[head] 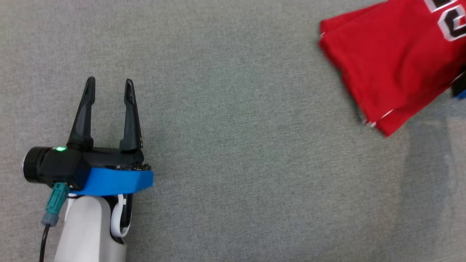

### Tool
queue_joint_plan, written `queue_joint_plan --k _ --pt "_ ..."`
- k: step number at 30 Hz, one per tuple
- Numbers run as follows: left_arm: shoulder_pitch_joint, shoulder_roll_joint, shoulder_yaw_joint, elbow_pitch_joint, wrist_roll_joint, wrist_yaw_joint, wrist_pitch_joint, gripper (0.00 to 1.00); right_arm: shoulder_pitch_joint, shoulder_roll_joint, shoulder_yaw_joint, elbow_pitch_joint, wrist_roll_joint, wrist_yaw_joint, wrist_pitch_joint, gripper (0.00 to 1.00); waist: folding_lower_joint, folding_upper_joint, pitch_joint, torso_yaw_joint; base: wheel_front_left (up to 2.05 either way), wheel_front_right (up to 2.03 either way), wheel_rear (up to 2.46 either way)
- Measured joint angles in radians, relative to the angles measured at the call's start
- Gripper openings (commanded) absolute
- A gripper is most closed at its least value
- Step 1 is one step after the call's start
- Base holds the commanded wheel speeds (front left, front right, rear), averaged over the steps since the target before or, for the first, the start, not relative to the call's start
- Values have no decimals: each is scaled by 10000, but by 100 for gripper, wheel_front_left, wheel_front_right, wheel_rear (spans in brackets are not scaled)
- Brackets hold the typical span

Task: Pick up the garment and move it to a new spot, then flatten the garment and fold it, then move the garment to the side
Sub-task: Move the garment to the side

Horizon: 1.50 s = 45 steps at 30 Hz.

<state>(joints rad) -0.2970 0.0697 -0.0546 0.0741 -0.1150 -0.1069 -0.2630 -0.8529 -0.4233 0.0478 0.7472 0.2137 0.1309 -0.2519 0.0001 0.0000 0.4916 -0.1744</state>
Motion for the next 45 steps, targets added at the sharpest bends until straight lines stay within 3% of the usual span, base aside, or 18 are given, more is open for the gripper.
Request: queue_joint_plan --k 7,13,14,15,16,17,25,31,36,45 --pt "-371 50 -192 -314 84 -44 0 100 -1286 -1294 -662 1375 -203 0 148 0 0 0 664 312 0 0 0" --pt "-500 75 -182 -516 98 -44 0 100 -1983 -1848 -936 2313 -616 0 176 0 0 0 1020 506 0 0 0" --pt "-501 81 -176 -543 98 -44 0 100 -2078 -1843 -930 2454 -665 0 178 5 0 1 1055 512 0 0 0" --pt "-502 94 -161 -552 98 -44 0 100 -2148 -1845 -930 2598 -754 0 178 20 0 0 1078 513 0 0 0" --pt "-502 107 -151 -569 100 -44 0 100 -2236 -1848 -945 2734 -819 0 174 90 0 0 1098 514 0 0 0" --pt "-503 117 -148 -579 100 -44 0 100 -2320 -1850 -1003 2859 -865 0 171 100 0 0 1112 513 0 0 0" --pt "-506 44 -46 -422 10 -6 0 100 -2559 -1720 -1916 2849 -1413 -2 -82 100 -1 0 652 664 0 0 0" --pt "143 -38 242 -90 -226 21 0 100 -1418 -504 -2107 790 -1202 -2 -104 100 -2 0 -458 1036 0 0 0" --pt "831 -92 523 127 -374 107 2 100 -318 445 -1499 -805 -813 -2 -107 100 -3 0 -1373 1259 0 0 0" --pt "1651 -151 673 690 -591 153 0 100 1795 1839 -343 -2330 -355 -2 -107 100 -3 0 -2757 1587 0 0 0"
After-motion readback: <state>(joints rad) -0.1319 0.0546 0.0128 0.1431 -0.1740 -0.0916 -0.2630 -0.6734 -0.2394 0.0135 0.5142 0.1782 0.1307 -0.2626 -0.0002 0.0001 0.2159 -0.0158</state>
